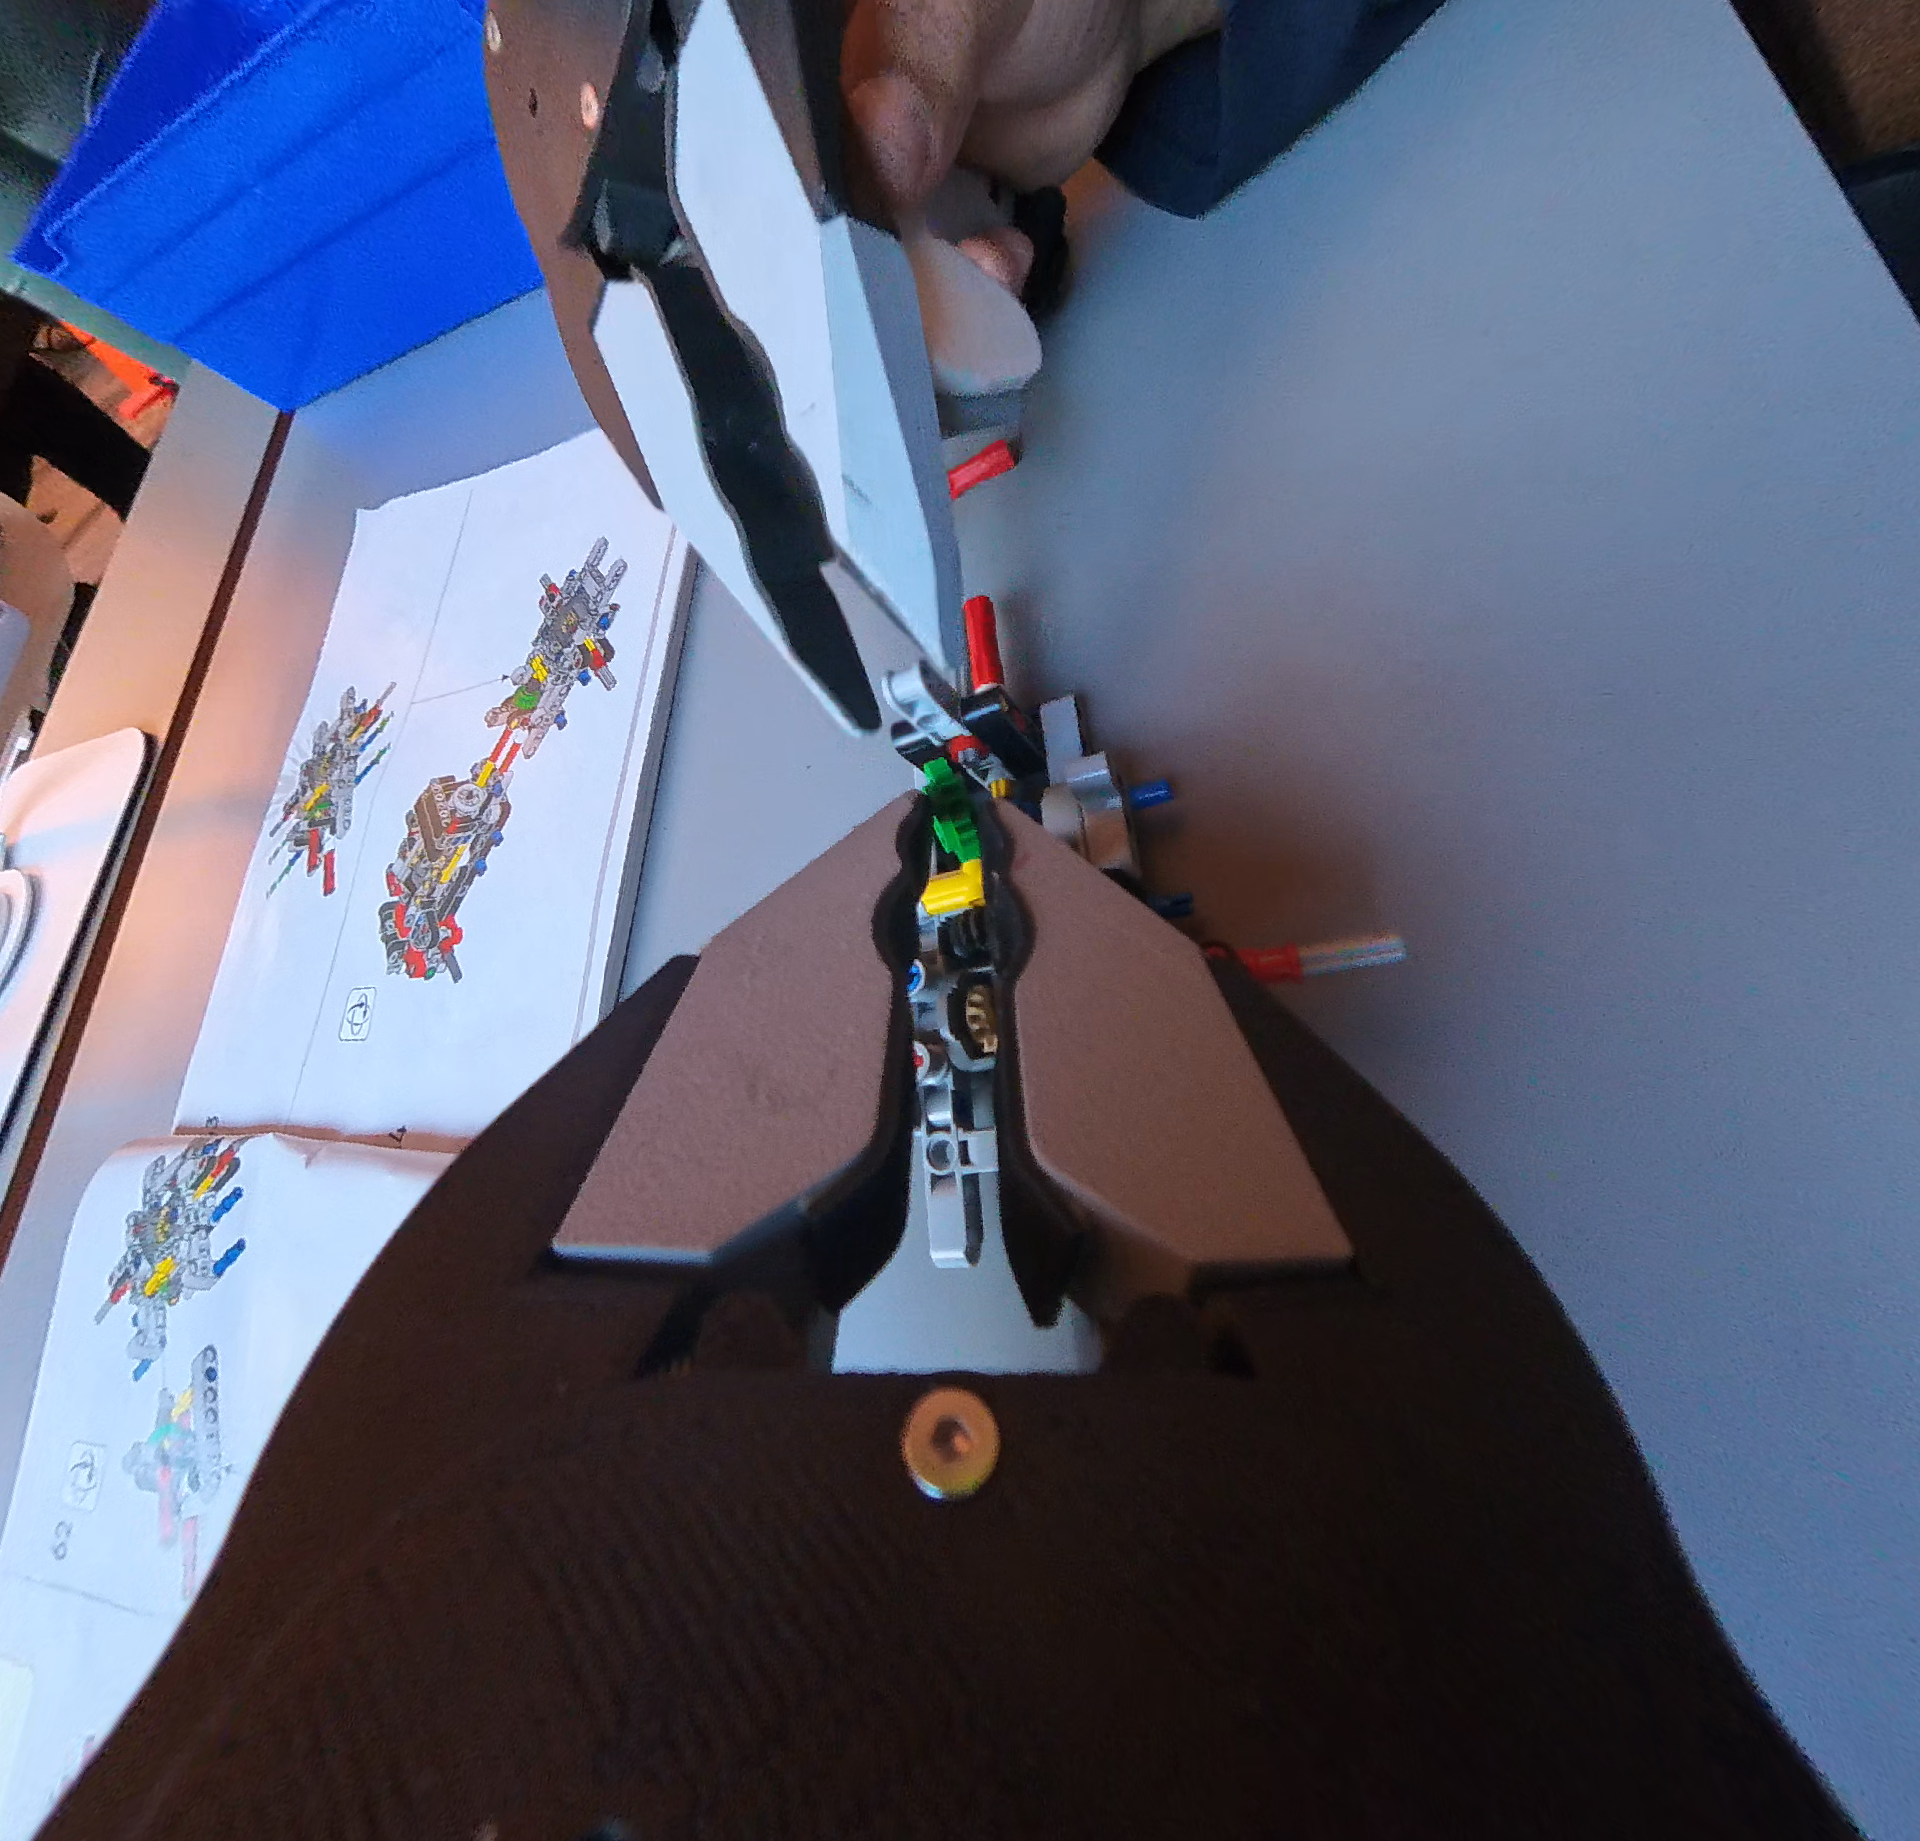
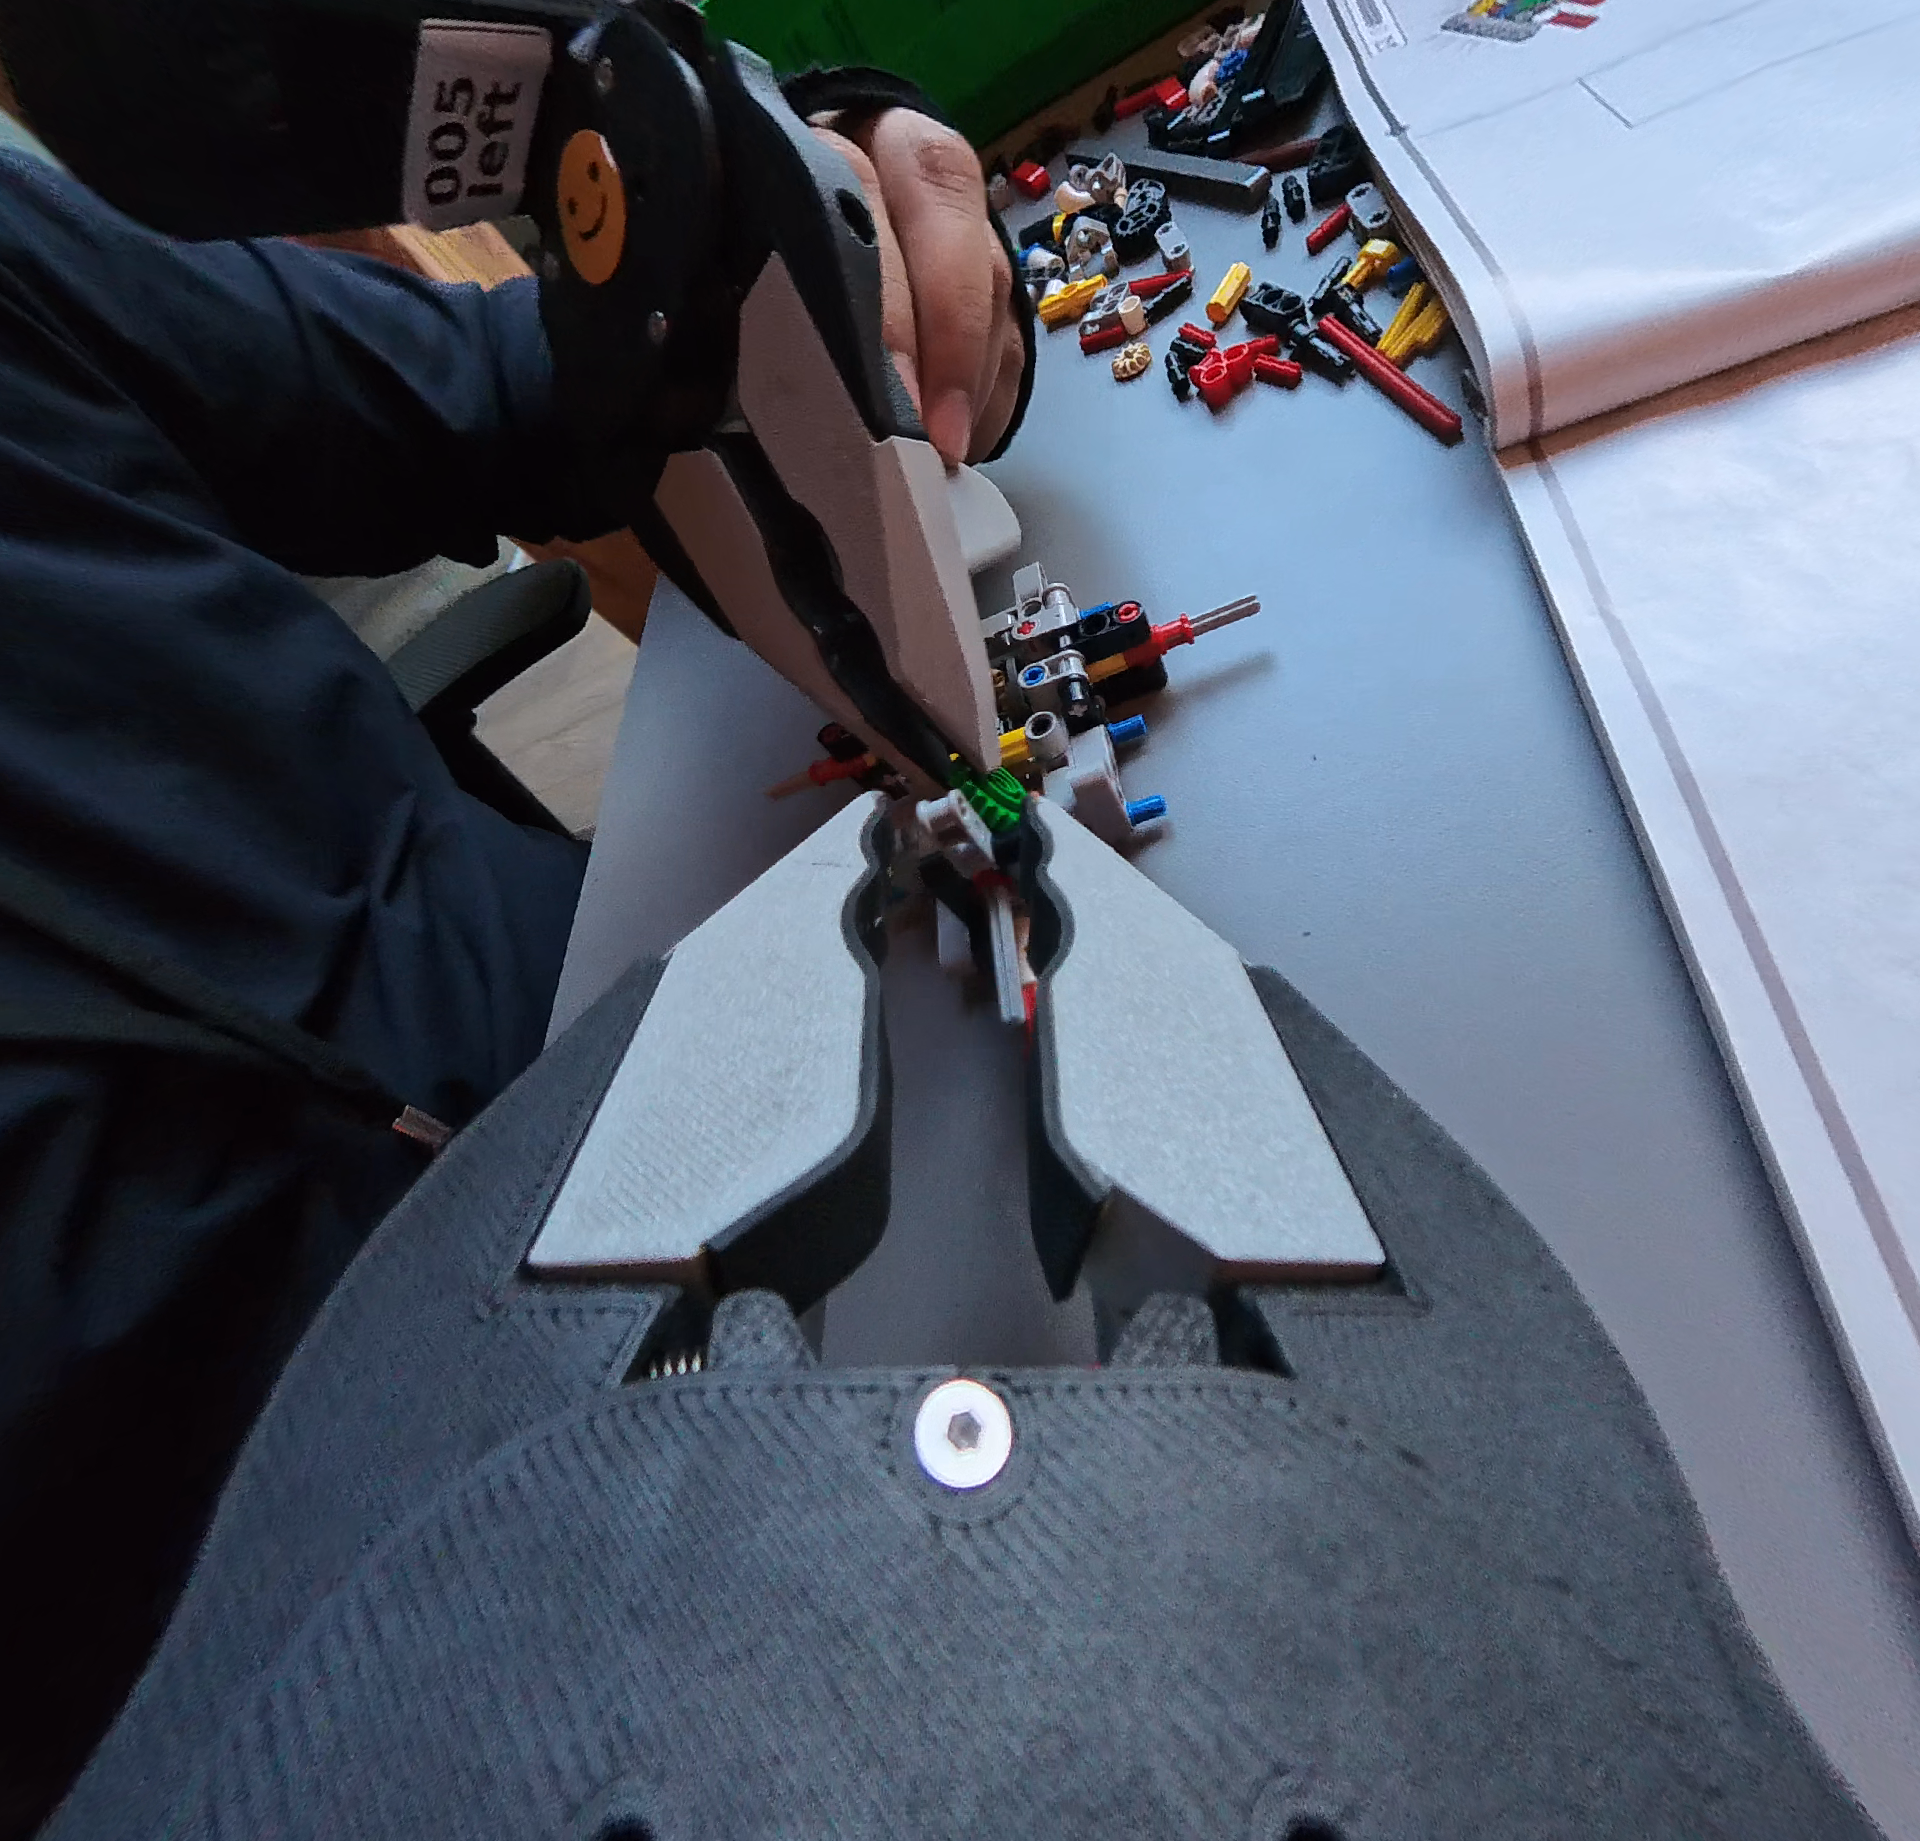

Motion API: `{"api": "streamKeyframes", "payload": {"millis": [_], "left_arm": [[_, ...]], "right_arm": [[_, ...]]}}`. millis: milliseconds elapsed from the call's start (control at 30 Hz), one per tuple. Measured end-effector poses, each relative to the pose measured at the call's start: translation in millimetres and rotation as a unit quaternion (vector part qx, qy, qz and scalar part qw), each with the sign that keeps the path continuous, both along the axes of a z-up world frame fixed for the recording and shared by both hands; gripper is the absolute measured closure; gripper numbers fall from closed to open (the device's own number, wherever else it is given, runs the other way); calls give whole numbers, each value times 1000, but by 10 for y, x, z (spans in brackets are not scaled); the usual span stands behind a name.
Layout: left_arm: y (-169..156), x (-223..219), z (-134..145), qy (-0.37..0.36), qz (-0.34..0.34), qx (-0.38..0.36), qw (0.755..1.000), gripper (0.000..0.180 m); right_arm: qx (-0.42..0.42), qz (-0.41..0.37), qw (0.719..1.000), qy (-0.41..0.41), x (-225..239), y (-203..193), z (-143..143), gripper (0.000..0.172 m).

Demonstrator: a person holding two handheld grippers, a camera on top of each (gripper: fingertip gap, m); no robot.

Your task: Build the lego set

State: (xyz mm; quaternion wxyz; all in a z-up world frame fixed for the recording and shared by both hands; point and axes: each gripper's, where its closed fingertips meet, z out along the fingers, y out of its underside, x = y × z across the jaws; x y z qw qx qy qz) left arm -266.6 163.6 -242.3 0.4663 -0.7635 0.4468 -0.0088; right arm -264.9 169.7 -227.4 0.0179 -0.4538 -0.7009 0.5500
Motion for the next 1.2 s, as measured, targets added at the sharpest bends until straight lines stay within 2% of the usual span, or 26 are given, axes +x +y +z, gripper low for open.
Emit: {"api": "streamKeyframes", "payload": {"millis": [133,267,467,667,967,1067,1200], "left_arm": [[14,-26,17,-15,8,-5,1000,176],[63,-107,72,-60,33,-19,997,176],[126,-212,215,-175,68,-50,981,176],[83,-138,492,-279,42,-48,958,176],[1,31,528,-276,-2,-40,960,176],[-24,70,555,-282,-12,-37,959,176],[-35,75,602,-283,-18,-24,959,176]], "right_arm": [[19,7,999,28,44,6,58,151],[44,1,997,61,28,-3,113,152],[133,-50,981,129,-72,86,178,156],[155,-66,974,154,-102,91,225,156],[81,-31,982,167,-34,-65,375,157],[74,-22,984,161,-15,-85,360,168],[49,-18,987,152,-4,-102,391,168]]}}
